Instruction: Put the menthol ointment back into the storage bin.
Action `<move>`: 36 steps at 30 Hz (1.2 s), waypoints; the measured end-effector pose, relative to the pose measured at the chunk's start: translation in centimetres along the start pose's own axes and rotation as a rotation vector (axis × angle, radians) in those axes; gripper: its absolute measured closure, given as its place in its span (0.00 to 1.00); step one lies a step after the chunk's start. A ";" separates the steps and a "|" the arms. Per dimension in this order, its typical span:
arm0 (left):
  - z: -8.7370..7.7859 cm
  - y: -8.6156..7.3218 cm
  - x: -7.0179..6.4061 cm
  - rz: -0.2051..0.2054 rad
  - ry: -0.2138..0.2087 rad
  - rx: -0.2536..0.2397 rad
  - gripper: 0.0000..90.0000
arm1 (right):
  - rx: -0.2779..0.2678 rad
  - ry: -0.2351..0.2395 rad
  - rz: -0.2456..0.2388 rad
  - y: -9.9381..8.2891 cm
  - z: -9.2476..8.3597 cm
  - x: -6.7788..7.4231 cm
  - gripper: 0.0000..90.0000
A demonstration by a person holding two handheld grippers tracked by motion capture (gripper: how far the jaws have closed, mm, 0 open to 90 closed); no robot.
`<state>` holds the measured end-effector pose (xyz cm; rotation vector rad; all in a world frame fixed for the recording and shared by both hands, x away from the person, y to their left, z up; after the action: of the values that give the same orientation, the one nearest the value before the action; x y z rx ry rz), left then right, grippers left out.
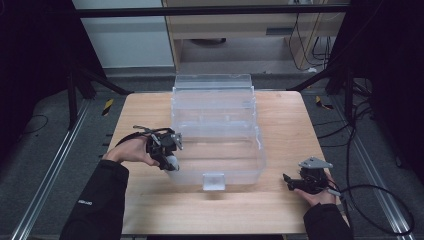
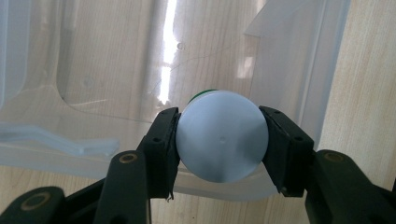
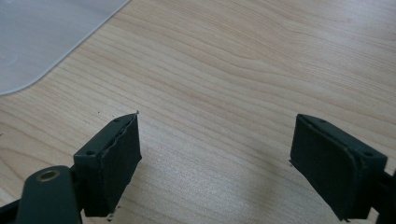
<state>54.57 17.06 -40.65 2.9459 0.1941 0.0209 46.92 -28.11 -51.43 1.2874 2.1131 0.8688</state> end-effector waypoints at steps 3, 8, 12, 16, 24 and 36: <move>0.3 0.1 -0.1 -0.006 0.008 0.011 0.54 | 0.001 0.000 0.001 0.0 0.0 0.0 0.18; 0.1 0.0 0.0 -0.005 0.014 0.008 0.51 | 0.002 0.002 0.001 0.0 0.0 0.0 0.18; -0.2 -0.2 0.0 -0.006 0.024 -0.009 0.51 | 0.005 0.003 0.002 0.0 0.0 0.0 0.18; -0.9 -0.3 -0.3 -0.009 0.043 -0.044 0.51 | 0.006 0.002 0.006 0.0 0.0 0.0 0.18; -3.1 -1.2 -1.1 -0.071 0.129 -0.186 0.39 | -0.003 -0.006 0.012 0.0 -0.2 -0.2 0.18; -4.3 -4.9 -3.0 -0.352 0.291 -0.477 0.26 | -0.013 -0.009 0.025 0.0 -0.3 -0.2 0.18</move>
<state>50.89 22.22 -37.30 2.3863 0.6464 0.3887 46.79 -28.40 -51.19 1.3111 2.0856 0.8835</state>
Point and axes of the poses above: each handheld gripper's, and its own axes: z roughly forward along the jaws, y roughly out of its top, x roughly to its left, the point moved 2 cm from there along z, roughly forward along the jaws, and after that the axes turned 1 degree about -z, right-handed, at the moved point
